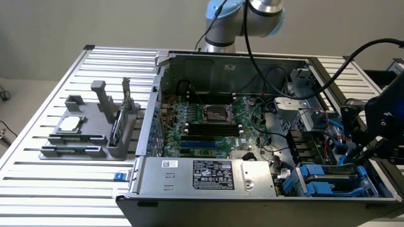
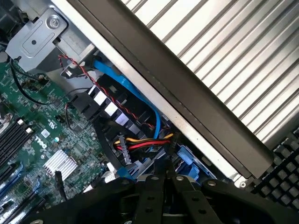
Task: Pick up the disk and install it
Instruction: 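Insert the first disk wire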
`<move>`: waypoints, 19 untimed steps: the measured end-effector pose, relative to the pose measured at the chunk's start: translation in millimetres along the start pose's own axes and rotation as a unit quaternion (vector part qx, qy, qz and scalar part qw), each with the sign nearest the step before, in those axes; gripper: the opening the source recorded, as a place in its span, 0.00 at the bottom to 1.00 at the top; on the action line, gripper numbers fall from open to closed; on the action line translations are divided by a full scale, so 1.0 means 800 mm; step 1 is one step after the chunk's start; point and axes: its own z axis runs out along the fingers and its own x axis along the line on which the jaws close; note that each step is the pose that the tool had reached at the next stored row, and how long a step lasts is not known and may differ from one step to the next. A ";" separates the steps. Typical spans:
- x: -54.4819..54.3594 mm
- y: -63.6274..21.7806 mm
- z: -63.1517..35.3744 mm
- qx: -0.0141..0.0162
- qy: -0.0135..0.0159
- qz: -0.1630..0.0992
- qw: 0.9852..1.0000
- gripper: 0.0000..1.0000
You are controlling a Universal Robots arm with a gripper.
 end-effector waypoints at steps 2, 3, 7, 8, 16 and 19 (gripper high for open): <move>0.000 0.000 0.000 0.000 -0.001 0.007 1.000 0.24; 0.000 0.000 0.001 0.000 -0.001 0.008 1.000 0.31; -0.002 0.001 0.002 0.000 -0.001 0.011 1.000 0.31; -0.003 0.002 0.002 0.000 -0.001 0.013 1.000 0.31; -0.015 0.007 0.006 0.000 -0.001 0.016 1.000 0.31; -0.016 0.006 0.005 0.000 0.000 0.017 1.000 0.31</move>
